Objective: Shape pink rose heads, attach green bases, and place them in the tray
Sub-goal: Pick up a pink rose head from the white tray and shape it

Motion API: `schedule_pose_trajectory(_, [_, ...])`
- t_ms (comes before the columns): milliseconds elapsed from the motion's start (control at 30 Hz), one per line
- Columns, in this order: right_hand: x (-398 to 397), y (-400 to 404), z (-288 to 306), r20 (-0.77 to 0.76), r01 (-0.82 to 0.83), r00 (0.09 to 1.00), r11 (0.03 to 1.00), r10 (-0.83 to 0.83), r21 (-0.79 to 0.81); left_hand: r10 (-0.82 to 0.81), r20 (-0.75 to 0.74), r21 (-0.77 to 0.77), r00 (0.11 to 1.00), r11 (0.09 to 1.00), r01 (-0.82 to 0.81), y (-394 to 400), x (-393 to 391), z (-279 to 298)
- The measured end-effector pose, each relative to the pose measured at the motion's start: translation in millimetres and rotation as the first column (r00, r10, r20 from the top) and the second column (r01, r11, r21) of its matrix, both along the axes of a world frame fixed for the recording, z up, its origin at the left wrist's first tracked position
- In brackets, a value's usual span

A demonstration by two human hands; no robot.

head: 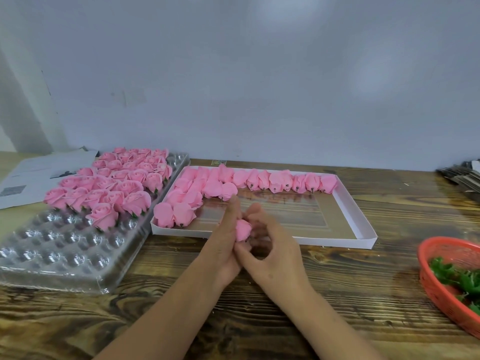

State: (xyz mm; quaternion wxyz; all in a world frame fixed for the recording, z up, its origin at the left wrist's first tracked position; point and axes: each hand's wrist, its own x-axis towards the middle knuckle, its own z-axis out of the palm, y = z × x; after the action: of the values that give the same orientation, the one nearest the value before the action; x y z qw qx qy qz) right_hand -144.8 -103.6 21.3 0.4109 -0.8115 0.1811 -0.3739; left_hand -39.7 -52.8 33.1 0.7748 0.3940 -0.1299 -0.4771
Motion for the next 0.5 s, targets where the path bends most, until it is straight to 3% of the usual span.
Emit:
schedule_pose_trajectory(133, [2, -3, -9, 0.074, 0.068, 0.996, 0.979, -0.054, -0.194, 0.011, -0.084, -0.036, 0.996, 0.999, -0.014, -2, -2, -4])
schedule_pose_trajectory(200, [2, -4, -8, 0.107, 0.091, 0.992, 0.973, -0.070, -0.210, -0.018, -0.071, -0.036, 0.997, 0.999, 0.015, -3, -3, -5])
schedule_pose_trajectory(233, [2, -4, -6, 0.104, 0.092, 0.992, 0.984, -0.076, -0.151, -0.031, -0.043, -0.043, 0.999, 0.999, 0.029, -3, -4, -5])
schedule_pose_trajectory(333, [1, -8, 5, 0.148, -0.007, 0.989, 0.975, -0.026, 0.221, -0.067, 0.099, -0.079, 0.993, 0.994, 0.075, -2, -1, -1])
schedule_pose_trajectory(500, [-4, -21, 17, 0.305, -0.224, 0.952, 0.737, 0.024, 0.638, -0.103, 0.410, -0.041, 0.906, 0.991, 0.131, 5, 11, 5])
